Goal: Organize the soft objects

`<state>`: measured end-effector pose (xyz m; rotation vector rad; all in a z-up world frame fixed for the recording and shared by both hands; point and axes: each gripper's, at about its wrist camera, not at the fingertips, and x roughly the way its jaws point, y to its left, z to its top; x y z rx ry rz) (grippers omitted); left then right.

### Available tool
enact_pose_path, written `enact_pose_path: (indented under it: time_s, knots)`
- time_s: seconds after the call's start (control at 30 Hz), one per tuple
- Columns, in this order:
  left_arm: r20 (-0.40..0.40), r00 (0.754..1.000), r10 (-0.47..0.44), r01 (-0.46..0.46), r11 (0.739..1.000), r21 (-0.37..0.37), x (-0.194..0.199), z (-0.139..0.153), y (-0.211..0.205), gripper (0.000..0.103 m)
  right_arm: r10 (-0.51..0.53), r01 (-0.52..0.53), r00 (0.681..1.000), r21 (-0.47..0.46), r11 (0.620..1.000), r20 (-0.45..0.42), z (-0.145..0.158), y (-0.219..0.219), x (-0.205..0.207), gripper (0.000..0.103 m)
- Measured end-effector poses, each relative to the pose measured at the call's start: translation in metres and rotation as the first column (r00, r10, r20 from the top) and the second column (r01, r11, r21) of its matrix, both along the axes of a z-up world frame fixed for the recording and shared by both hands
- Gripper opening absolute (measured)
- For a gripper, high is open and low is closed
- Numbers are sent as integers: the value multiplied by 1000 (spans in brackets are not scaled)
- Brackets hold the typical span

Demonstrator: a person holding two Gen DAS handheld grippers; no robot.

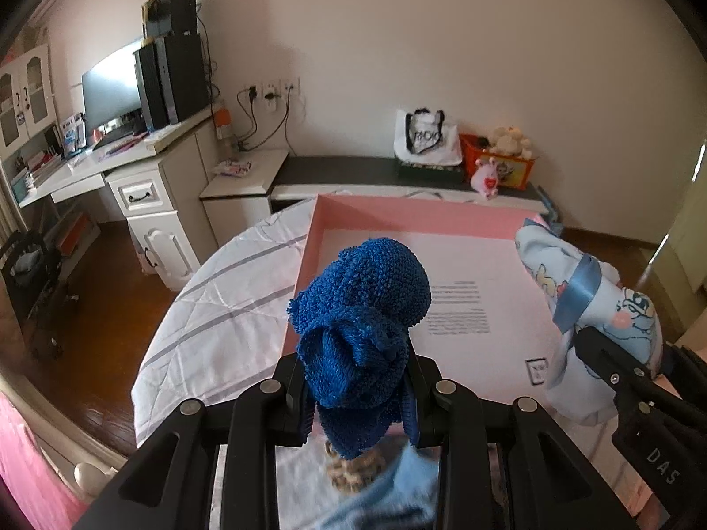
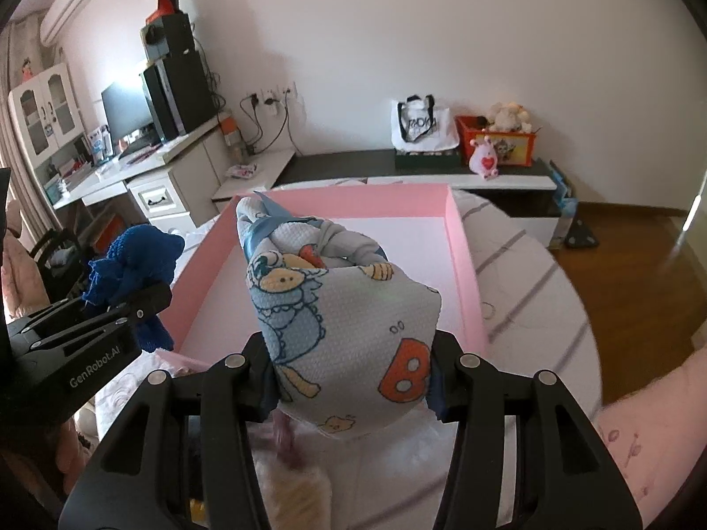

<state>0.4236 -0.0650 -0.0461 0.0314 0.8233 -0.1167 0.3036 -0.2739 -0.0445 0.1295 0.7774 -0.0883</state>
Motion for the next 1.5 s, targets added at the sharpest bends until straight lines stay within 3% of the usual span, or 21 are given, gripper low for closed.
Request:
enact_pose_path:
  time_s: [0.33, 0.57, 0.63, 0.73, 0.87, 1.07, 1.5]
  knots:
    - [-123, 991, -48, 48, 999, 2, 106, -30, -21, 28, -30, 30, 996, 3, 1000, -81, -35, -6, 43, 48]
    - [-140, 988, -68, 69, 998, 1, 156, -37, -19, 32, -53, 53, 994, -2, 999, -97, -40, -6, 50, 55]
    - [-132, 989, -65, 66, 998, 4, 154, -39, -19, 36, -56, 56, 994, 1, 998, -98, -40, -7, 49, 63]
    - [-111, 992, -52, 53, 999, 8, 151, -41, -17, 52, -77, 75, 994, -23, 997, -80, -37, -6, 47, 81]
    - [-97, 994, -42, 41, 999, -12, 151, -45, -14, 65, -81, 78, 995, -39, 996, -56, -31, -3, 42, 91]
    - [-101, 995, -24, 23, 1000, -12, 152, -54, -12, 66, -88, 85, 994, -49, 995, -63, -29, -4, 41, 92]
    - [-36, 999, -20, 20, 1000, -5, 62, -28, -4, 74, -106, 105, 994, -54, 993, -27, -4, 0, 13, 93]
